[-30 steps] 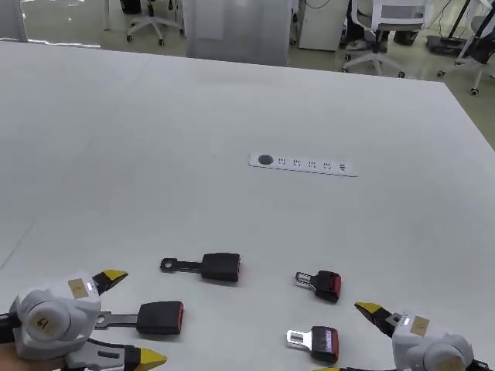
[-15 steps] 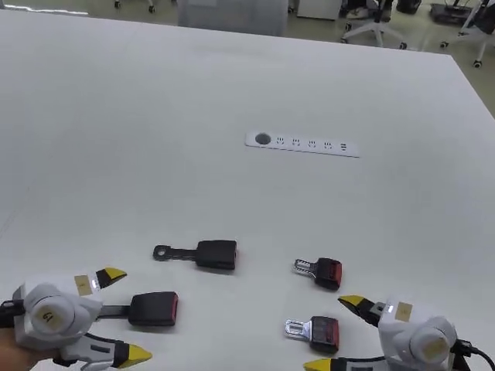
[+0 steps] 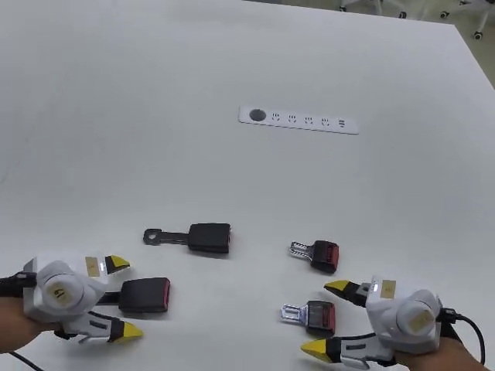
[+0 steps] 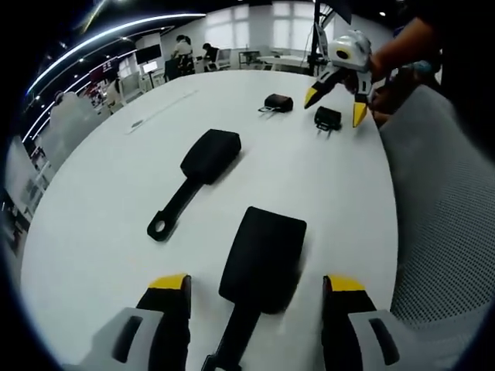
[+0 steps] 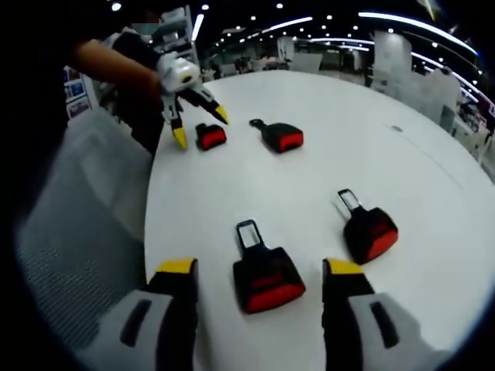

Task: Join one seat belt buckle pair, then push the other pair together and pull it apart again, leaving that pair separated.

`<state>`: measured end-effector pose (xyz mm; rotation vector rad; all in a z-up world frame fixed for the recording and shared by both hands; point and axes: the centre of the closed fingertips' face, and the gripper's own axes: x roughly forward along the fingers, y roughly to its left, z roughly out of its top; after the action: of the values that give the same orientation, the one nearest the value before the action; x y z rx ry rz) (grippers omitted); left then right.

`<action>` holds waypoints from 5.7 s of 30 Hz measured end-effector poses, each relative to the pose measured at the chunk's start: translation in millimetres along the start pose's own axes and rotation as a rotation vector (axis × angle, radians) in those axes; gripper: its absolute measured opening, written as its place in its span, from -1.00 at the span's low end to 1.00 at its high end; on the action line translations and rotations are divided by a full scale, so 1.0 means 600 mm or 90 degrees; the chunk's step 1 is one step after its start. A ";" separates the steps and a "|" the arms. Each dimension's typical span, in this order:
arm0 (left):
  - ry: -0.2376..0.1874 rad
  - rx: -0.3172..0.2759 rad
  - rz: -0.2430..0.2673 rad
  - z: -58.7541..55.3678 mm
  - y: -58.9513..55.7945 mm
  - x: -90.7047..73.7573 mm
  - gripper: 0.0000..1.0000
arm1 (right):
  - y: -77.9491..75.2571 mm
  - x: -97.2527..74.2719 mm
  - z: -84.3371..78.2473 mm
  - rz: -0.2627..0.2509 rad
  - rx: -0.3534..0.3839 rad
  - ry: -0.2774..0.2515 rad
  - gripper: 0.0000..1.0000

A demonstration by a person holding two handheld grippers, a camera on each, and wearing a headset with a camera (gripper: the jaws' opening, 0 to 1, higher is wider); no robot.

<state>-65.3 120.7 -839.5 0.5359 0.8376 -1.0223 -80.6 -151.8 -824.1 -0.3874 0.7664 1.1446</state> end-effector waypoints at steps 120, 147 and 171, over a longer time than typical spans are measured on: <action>0.065 0.167 -0.135 0.035 -0.023 0.028 -0.29 | 0.091 0.202 0.175 0.183 -0.128 -0.126 -0.32; 0.095 0.226 -0.156 0.032 -0.027 0.030 -0.31 | 0.111 0.244 0.197 0.167 -0.148 -0.080 -0.33; 0.051 0.203 -0.161 0.031 -0.027 0.029 -0.30 | 0.112 0.235 0.198 0.150 -0.172 -0.088 -0.34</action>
<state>-68.4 90.8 -843.1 0.7584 0.8312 -1.3870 -72.7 43.9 -836.7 -0.4459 0.5470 1.4884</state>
